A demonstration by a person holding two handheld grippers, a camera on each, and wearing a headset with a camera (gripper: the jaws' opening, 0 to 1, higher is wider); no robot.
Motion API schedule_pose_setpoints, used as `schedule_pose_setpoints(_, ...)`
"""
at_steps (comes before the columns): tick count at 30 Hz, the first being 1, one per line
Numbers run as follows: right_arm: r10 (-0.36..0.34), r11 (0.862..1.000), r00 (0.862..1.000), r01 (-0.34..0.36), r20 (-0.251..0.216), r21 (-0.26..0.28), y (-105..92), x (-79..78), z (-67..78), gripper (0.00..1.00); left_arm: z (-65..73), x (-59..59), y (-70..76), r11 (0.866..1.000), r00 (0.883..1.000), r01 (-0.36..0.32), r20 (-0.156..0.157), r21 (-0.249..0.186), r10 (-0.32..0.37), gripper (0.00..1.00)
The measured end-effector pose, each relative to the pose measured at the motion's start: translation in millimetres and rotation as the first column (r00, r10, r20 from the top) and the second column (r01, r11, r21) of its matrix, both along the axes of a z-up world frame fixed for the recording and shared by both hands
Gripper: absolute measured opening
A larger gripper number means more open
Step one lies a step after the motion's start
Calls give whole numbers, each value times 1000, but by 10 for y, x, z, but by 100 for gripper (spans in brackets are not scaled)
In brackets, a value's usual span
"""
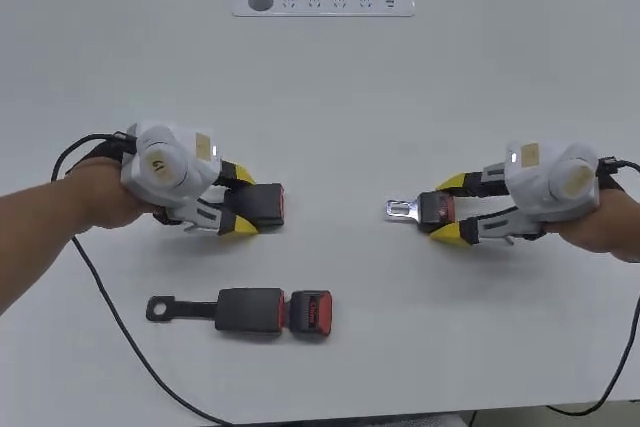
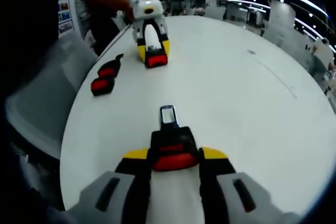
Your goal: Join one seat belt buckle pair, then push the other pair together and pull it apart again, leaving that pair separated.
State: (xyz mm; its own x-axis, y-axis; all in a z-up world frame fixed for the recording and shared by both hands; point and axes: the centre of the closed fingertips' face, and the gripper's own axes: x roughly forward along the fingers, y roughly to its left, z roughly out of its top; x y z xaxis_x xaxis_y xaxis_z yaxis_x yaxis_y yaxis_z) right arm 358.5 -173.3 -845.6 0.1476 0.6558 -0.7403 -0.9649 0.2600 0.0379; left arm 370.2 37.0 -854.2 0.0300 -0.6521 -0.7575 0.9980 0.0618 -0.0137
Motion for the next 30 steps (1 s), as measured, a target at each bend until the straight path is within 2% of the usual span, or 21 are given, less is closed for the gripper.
schedule_pose_setpoints(4,-18,999,1000,18,1,31,1,13,-4,35,14,-1,-11,1000,1000,-6,-6,-18,6,35)
schedule_pose_setpoints(10,-20,998,1000,20,3,65,59,50,-2,35,34,-12,-33,1000,1000,5,-7,-19,-5,35)
schedule_pose_setpoints(13,-11,997,1000,11,2,78,146,55,-5,35,45,-14,-39,1000,1000,16,-11,-22,-17,35)
schedule_pose_setpoints(19,-14,996,1000,13,3,93,280,106,-21,35,51,-16,-36,999,999,46,-16,-1,-46,35)
schedule_pose_setpoints(21,-9,995,1000,7,12,100,374,118,-22,35,54,-16,-34,999,999,44,-19,-6,-44,35)
schedule_pose_setpoints(30,15,991,1000,-15,2,136,716,119,-16,35,69,-7,-43,999,999,38,-20,-9,-39,35)
